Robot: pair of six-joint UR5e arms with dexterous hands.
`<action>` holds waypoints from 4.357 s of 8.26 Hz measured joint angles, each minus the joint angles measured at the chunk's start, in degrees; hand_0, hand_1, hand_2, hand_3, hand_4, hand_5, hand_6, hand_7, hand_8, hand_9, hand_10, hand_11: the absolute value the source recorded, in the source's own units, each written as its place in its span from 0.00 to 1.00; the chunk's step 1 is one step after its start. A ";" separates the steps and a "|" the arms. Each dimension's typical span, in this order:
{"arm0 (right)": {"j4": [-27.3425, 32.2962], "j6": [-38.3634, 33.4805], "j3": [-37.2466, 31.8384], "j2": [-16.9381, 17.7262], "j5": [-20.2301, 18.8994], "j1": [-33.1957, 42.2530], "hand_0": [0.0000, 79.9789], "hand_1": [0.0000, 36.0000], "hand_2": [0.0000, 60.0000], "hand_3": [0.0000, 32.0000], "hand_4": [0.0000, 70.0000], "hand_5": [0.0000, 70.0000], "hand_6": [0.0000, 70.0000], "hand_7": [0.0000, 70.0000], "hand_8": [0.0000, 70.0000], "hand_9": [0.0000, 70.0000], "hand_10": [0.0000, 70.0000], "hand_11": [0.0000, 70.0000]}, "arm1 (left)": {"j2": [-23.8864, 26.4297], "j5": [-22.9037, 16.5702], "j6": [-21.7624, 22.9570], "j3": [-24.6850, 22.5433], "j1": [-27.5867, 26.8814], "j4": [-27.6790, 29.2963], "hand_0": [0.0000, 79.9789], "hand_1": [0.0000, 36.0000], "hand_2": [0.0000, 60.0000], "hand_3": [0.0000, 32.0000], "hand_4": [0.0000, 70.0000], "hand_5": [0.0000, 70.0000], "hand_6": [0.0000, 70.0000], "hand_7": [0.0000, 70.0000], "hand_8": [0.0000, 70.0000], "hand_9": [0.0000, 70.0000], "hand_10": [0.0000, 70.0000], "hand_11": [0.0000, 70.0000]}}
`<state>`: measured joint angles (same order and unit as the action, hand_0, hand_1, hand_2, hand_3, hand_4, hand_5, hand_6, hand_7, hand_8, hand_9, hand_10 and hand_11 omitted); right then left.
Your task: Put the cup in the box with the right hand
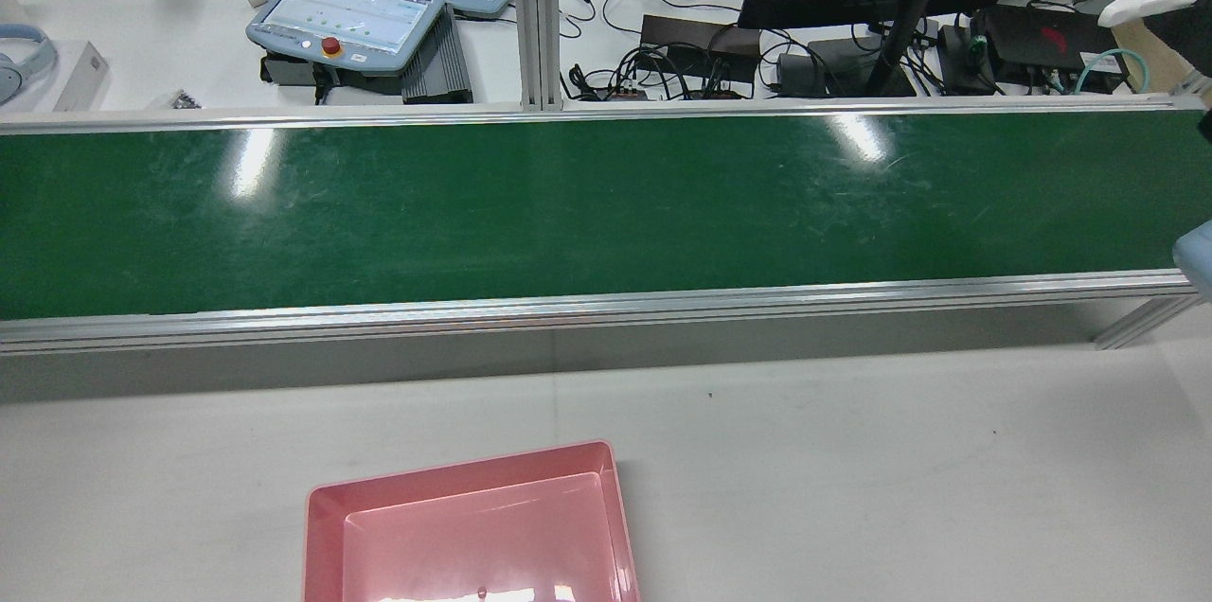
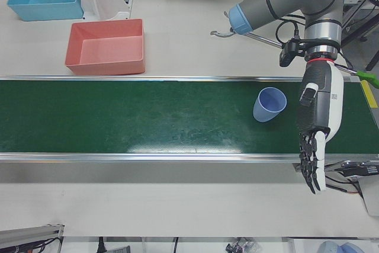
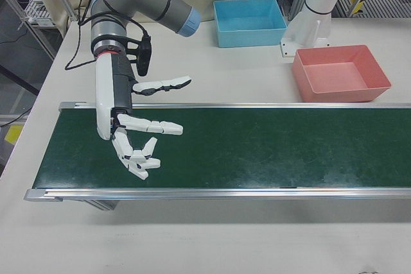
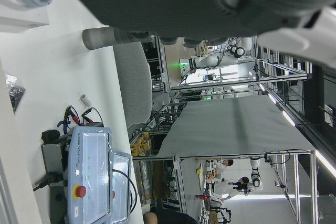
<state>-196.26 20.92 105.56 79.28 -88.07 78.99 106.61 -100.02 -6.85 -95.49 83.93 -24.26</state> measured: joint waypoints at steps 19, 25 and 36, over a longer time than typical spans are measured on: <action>0.00 0.00 -0.16 0.00 0.00 0.02 0.70 0.30 0.00 0.00 0.71 0.09 0.29 1.00 0.25 0.55 0.19 0.29 | 0.00 0.00 0.00 0.03 0.00 0.00 0.00 0.00 0.00 0.00 0.00 0.00 0.00 0.00 0.00 0.00 0.00 0.00; 0.00 0.03 -0.98 -0.17 -0.01 0.02 0.70 0.30 0.00 0.00 0.72 0.09 0.29 1.00 0.26 0.56 0.19 0.30 | -0.02 0.00 0.00 -0.03 -0.01 -0.01 0.00 0.00 0.00 0.00 0.00 0.00 0.00 0.00 0.00 0.00 0.00 0.00; -0.09 0.05 -1.18 -0.20 0.00 -0.06 0.70 0.30 0.00 0.00 0.69 0.09 0.28 1.00 0.24 0.53 0.18 0.28 | 0.00 0.00 0.00 -0.04 0.00 -0.01 0.00 0.00 0.00 0.00 0.00 0.00 0.00 0.00 0.00 0.00 0.00 0.00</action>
<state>-196.35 20.97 104.37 79.08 -88.07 78.93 106.61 -100.02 -6.86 -95.54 83.93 -24.27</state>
